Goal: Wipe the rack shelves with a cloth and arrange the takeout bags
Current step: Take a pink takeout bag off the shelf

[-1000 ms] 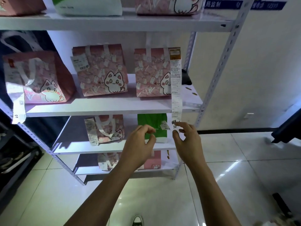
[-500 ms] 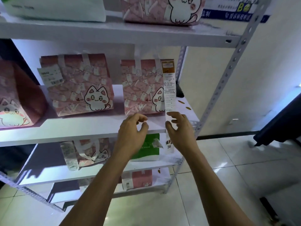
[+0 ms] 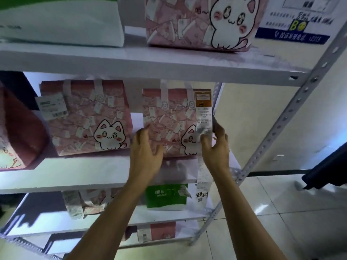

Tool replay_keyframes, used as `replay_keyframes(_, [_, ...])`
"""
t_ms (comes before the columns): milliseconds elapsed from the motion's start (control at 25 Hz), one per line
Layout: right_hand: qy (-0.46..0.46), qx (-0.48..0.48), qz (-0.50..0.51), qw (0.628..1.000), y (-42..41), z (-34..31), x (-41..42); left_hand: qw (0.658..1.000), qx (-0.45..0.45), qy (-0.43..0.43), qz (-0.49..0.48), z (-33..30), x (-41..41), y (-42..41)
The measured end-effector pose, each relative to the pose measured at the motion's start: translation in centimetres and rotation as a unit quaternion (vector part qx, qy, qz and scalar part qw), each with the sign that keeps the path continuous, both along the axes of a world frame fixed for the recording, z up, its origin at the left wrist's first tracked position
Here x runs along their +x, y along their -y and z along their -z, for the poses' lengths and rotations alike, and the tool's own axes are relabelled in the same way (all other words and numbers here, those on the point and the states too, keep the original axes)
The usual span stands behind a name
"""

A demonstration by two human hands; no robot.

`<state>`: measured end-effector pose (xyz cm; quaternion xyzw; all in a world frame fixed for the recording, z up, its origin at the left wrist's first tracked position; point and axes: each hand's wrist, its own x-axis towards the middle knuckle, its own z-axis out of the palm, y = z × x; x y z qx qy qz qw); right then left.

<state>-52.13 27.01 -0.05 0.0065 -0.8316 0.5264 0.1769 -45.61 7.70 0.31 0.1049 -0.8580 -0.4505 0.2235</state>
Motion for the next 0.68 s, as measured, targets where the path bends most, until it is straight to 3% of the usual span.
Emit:
replay_keyframes(360, [0.091,-0.102,-0.066,0.989,-0.5,1.8,-3.4,0.997,0.081,0.011,0.001,0.6,-3.1,1.2])
replay_keyframes(680, [0.088,-0.163,-0.072,0.980,-1.4,1.4,0.4,0.988,0.151,-0.020,0.013,0.3,-1.1,0.6])
